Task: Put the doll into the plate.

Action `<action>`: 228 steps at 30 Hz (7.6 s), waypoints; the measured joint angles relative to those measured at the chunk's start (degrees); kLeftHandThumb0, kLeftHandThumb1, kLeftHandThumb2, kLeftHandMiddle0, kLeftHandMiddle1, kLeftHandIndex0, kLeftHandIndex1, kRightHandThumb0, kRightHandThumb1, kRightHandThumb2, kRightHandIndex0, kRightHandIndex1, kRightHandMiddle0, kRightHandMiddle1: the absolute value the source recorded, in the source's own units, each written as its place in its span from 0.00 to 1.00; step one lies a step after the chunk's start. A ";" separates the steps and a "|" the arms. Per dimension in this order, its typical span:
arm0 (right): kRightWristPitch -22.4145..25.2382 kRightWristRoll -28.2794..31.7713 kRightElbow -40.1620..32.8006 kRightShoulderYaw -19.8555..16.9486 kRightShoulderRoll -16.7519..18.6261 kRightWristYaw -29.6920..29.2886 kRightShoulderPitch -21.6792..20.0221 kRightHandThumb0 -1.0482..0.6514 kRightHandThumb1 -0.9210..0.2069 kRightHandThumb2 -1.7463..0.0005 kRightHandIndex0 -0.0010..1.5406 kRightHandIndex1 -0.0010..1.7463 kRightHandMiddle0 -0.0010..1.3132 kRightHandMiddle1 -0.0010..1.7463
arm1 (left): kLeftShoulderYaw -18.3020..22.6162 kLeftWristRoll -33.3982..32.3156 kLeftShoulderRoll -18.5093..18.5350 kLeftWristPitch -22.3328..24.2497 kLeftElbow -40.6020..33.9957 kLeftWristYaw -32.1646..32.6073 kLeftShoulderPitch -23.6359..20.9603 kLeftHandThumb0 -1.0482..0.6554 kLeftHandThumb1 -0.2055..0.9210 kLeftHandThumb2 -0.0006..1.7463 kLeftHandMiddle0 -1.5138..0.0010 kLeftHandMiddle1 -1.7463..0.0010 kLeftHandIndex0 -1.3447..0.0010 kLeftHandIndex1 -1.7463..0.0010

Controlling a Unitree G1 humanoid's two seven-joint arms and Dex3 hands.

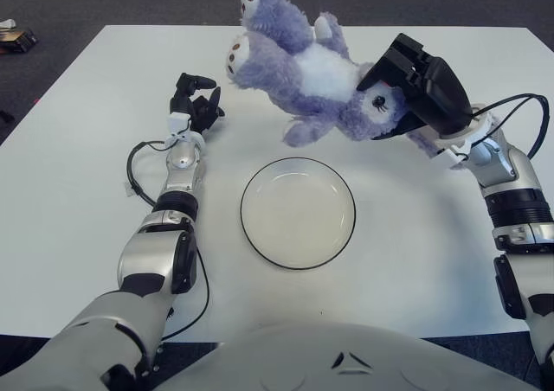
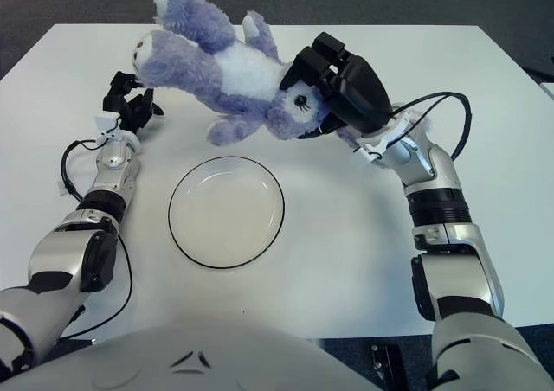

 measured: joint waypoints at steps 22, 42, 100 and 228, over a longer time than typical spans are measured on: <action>-4.00 22.74 -0.77 7.68 -1.49 16.75 4.41 0.61 0.47 0.31 0.36 0.95 0.29 1.00 | -0.78 0.22 -1.71 0.73 1.35 0.24 -1.90 0.41 1.00 0.18 0.43 0.12 0.68 0.13; -0.67 40.09 -4.34 10.02 -2.98 34.88 7.93 0.61 0.43 0.37 0.36 0.89 0.30 1.00 | -1.01 -0.06 -2.85 0.73 1.33 0.08 -2.75 0.41 1.00 0.18 0.45 0.11 0.69 0.13; 9.67 45.18 -17.06 5.16 -0.66 50.26 19.43 0.61 0.35 0.45 0.36 0.83 0.27 1.00 | -1.89 0.18 -4.92 0.69 -0.26 0.38 -2.81 0.41 1.00 0.18 0.46 0.07 0.68 0.13; 44.20 55.90 -28.85 -11.82 -4.58 46.71 14.52 0.43 0.00 0.80 0.23 0.01 0.29 0.02 | -2.33 0.84 -7.77 -1.15 -2.45 0.57 -0.70 0.41 1.00 0.18 0.44 0.04 0.68 0.13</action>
